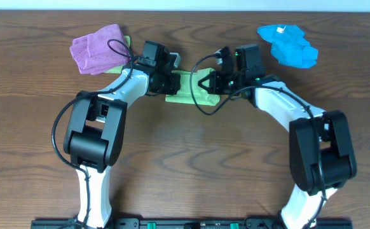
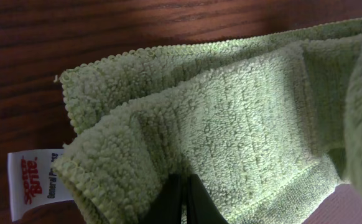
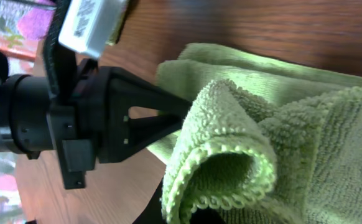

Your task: Fold the cloth

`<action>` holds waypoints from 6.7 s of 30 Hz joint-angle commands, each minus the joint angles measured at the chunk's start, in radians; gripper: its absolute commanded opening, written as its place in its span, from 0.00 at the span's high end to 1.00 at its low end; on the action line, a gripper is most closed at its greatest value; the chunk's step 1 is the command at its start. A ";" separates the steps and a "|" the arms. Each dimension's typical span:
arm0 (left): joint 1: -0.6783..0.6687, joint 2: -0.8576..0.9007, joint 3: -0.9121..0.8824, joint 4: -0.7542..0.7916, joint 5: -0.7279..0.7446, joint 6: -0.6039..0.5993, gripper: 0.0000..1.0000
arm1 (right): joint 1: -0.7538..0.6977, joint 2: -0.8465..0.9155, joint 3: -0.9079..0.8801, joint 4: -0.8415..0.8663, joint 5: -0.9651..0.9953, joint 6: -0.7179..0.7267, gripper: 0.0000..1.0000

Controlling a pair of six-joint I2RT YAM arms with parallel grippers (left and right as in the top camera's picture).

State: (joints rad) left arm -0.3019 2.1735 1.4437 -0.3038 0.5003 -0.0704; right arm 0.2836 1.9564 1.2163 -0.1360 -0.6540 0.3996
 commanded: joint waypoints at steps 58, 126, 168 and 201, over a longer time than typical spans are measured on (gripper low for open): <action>0.070 -0.049 0.007 0.005 0.181 0.014 0.36 | 0.090 0.026 0.015 0.047 0.129 0.018 0.99; 0.265 -0.141 0.040 0.048 0.261 0.023 0.05 | 0.144 0.170 0.127 0.099 0.153 0.049 0.44; 0.318 -0.185 0.040 0.069 0.298 0.023 0.05 | 0.107 0.148 0.395 -0.057 -0.109 0.010 0.01; 0.171 -0.118 0.036 -0.045 0.344 0.101 0.05 | -0.055 0.088 0.523 -0.655 0.227 -0.181 0.04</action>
State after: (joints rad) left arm -0.1345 2.0186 1.4616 -0.3515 0.8181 0.0086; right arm 0.2760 2.1002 1.7195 -0.7719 -0.4755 0.2329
